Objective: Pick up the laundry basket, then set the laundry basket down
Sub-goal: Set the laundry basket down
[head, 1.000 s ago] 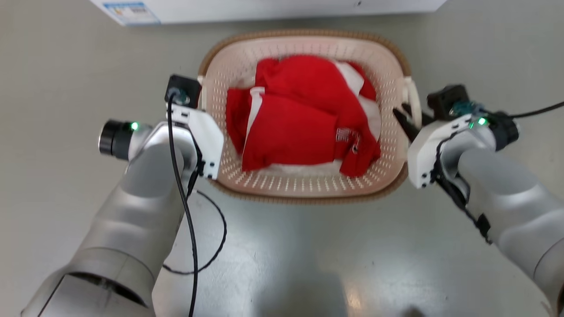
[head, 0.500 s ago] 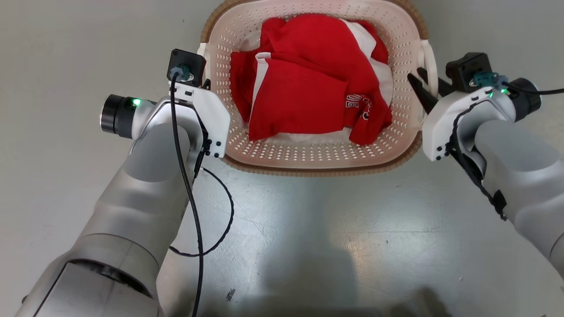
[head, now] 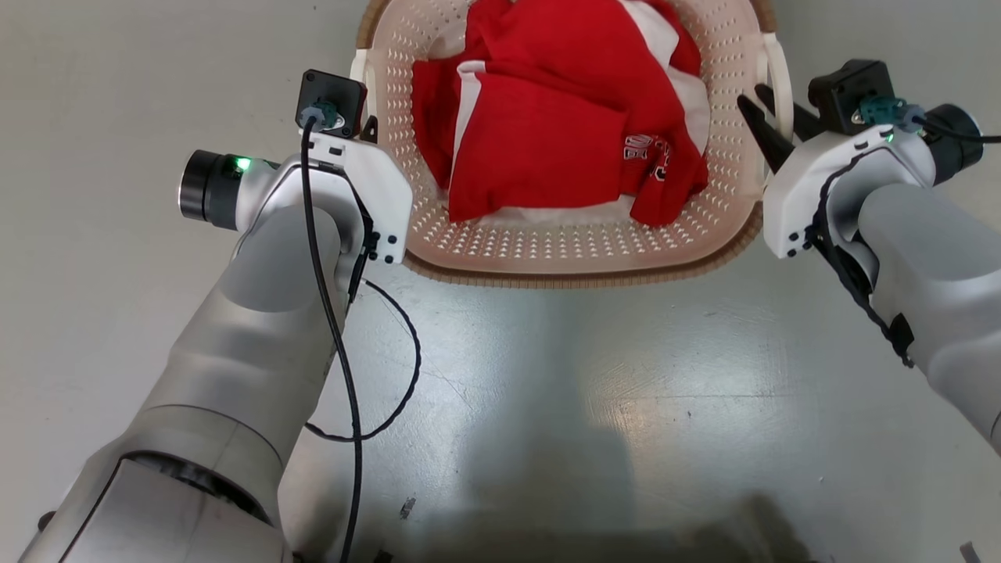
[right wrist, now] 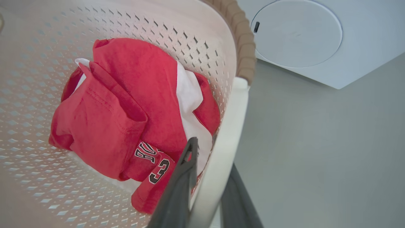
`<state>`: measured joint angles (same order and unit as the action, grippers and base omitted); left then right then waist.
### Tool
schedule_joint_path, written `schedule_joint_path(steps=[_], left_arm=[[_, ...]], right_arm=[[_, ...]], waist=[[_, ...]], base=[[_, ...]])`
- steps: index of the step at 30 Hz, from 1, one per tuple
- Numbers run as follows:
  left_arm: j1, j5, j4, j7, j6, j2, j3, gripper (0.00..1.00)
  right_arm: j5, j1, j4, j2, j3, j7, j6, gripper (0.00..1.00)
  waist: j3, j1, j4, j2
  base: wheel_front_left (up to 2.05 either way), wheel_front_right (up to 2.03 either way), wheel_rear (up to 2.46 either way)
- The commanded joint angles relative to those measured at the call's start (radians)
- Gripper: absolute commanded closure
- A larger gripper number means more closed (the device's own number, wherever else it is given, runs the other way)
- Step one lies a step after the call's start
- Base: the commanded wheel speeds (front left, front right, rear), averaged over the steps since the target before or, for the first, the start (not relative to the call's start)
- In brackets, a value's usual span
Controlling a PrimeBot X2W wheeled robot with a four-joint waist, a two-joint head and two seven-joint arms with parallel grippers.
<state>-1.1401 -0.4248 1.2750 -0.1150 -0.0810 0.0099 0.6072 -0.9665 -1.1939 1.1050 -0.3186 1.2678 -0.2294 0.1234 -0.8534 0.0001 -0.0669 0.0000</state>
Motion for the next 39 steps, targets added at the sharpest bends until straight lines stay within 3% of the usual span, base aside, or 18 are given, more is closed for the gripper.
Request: schedule_joint_path(steps=[1, 39], left_arm=[[-0.020, 0.005, -0.011, -0.008, -0.013, 0.041, 0.008, 1.00], [-0.053, -0.063, 0.011, -0.021, -0.026, 0.040, 0.091, 1.00]], right_arm=[[0.017, 0.022, -0.001, -0.018, 0.012, -0.017, 0.007, 1.00], [0.015, 0.024, 0.017, 0.001, 0.013, -0.025, 0.007, 1.00]], waist=[[-0.006, -0.0001, 0.002, 0.0000], [-0.040, -0.0001, 0.006, 0.0000]], base=[[0.00, 0.00, 0.00], [0.00, 0.00, 0.00]])
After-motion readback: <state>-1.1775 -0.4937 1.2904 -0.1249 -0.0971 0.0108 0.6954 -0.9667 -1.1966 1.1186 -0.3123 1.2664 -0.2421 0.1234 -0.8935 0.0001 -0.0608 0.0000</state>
